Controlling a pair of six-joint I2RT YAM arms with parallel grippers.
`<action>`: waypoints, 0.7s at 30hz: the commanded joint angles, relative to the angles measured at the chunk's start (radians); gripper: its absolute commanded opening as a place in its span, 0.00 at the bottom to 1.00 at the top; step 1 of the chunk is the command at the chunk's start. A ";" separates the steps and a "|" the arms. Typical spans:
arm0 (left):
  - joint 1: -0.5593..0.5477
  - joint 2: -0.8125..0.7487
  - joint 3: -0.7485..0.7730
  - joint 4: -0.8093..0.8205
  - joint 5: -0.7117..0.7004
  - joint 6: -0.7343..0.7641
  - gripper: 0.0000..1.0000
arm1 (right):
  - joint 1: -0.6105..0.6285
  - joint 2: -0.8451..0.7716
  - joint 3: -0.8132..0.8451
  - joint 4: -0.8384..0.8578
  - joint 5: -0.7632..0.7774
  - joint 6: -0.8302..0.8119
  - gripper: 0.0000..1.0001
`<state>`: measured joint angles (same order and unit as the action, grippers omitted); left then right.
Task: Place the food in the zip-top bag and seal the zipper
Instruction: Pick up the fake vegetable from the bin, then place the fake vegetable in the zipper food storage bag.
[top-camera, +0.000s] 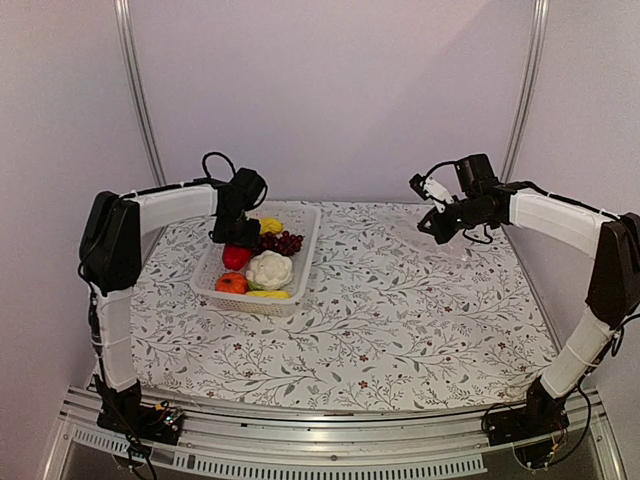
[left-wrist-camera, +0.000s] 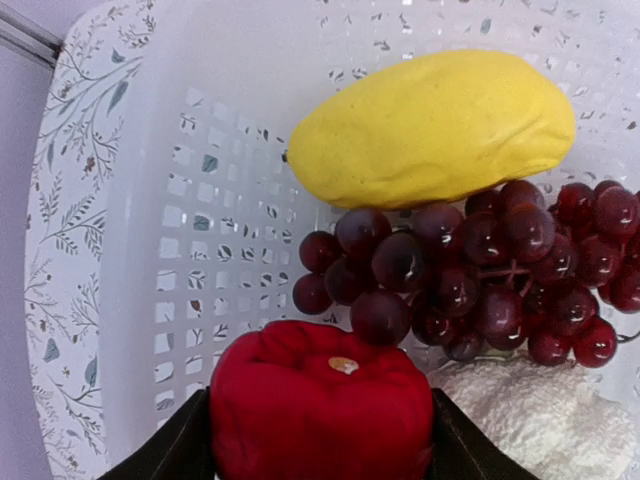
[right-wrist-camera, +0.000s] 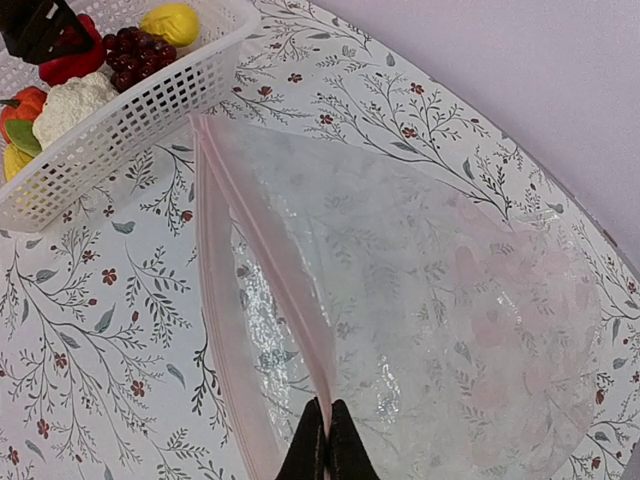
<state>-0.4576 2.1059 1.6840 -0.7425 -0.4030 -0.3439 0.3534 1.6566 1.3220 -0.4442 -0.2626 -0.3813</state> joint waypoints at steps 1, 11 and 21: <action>0.006 -0.140 0.051 -0.012 -0.013 0.017 0.57 | 0.003 0.018 0.050 -0.030 0.019 0.009 0.00; -0.095 -0.360 -0.071 0.247 0.186 0.050 0.55 | 0.005 0.068 0.225 -0.168 0.030 0.002 0.00; -0.340 -0.460 -0.274 0.941 0.352 -0.013 0.52 | 0.072 0.157 0.364 -0.223 0.047 0.057 0.00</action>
<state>-0.7185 1.6714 1.4849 -0.1940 -0.1287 -0.3222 0.3855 1.7634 1.6314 -0.6209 -0.2302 -0.3653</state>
